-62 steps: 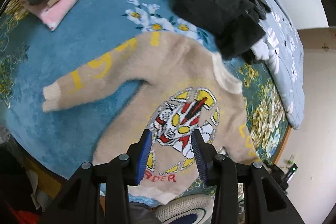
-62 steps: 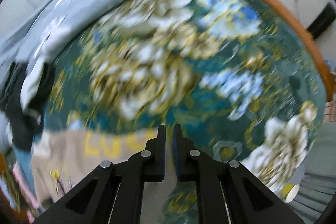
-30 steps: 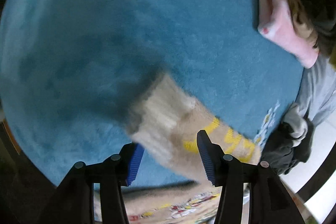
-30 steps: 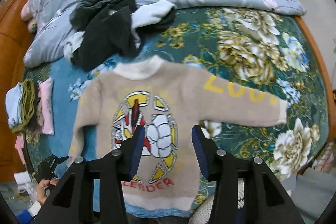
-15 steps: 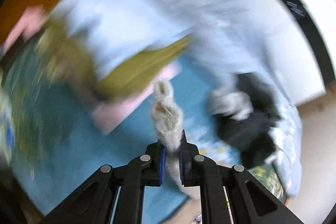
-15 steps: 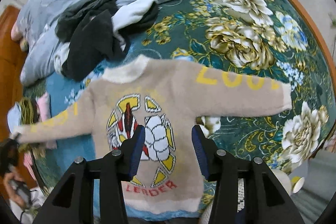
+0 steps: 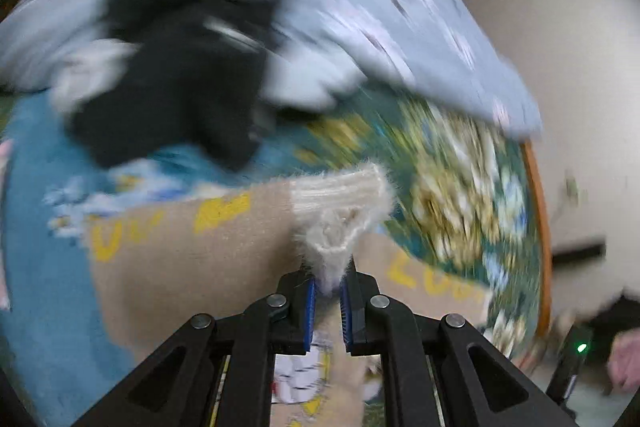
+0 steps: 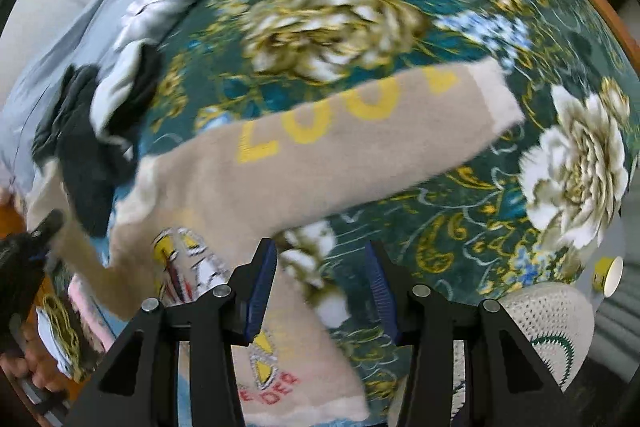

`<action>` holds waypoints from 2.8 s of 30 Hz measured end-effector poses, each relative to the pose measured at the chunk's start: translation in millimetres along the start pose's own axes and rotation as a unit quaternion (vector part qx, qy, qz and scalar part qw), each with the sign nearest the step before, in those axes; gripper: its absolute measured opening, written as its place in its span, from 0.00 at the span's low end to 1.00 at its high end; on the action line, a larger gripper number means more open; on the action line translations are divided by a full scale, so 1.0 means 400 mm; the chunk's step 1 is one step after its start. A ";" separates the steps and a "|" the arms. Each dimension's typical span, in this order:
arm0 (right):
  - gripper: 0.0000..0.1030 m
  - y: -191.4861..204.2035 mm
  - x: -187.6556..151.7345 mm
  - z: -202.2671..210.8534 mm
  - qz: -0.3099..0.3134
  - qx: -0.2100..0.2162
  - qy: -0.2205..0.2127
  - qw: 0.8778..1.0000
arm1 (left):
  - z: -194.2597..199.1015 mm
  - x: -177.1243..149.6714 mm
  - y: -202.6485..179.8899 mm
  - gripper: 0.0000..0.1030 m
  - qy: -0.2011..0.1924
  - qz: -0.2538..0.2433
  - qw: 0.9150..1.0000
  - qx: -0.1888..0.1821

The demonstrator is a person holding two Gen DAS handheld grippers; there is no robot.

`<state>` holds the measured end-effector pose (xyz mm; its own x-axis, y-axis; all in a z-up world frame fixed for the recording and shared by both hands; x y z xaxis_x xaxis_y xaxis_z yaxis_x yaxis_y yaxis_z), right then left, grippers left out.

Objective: Fold clothes

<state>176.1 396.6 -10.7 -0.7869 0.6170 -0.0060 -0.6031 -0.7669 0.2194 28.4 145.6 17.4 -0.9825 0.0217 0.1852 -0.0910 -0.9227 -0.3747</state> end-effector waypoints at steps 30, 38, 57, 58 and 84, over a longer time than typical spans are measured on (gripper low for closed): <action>0.30 -0.490 0.220 -0.150 -0.403 0.120 -0.049 0.906 | -0.035 -0.077 0.179 0.62 0.128 0.124 0.984 0.006; 0.12 -0.350 0.248 -0.007 -0.272 0.072 -0.094 0.955 | 0.051 -0.144 0.320 0.62 0.105 0.214 0.971 0.005; 0.12 0.672 -0.117 -0.093 0.289 0.099 0.001 0.952 | 0.240 -0.230 0.549 0.62 0.034 0.297 0.954 -0.009; 0.12 0.701 -0.146 -0.120 0.305 0.092 0.013 0.948 | 0.251 -0.237 0.571 0.62 0.030 0.307 0.951 -0.005; 0.48 0.216 0.117 -0.158 0.087 0.035 0.045 0.995 | -0.077 -0.110 0.520 0.64 0.120 0.246 0.962 -0.019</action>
<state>79.0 348.2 -53.7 -0.8893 0.4547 -0.0482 -0.4479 -0.8450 0.2922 47.5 -35.6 -96.7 -0.9173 -0.3207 -0.2362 0.3923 -0.8297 -0.3971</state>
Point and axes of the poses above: each gripper's, at about its wrist camera, not at the fingertips, and z roughly against the way its jaws point, y to its left, x to its top, the point moved 5 cm from there along -z, roughly the way its jaws point, and after that the axes turned 2 degrees about y, right-handed, at the moved point
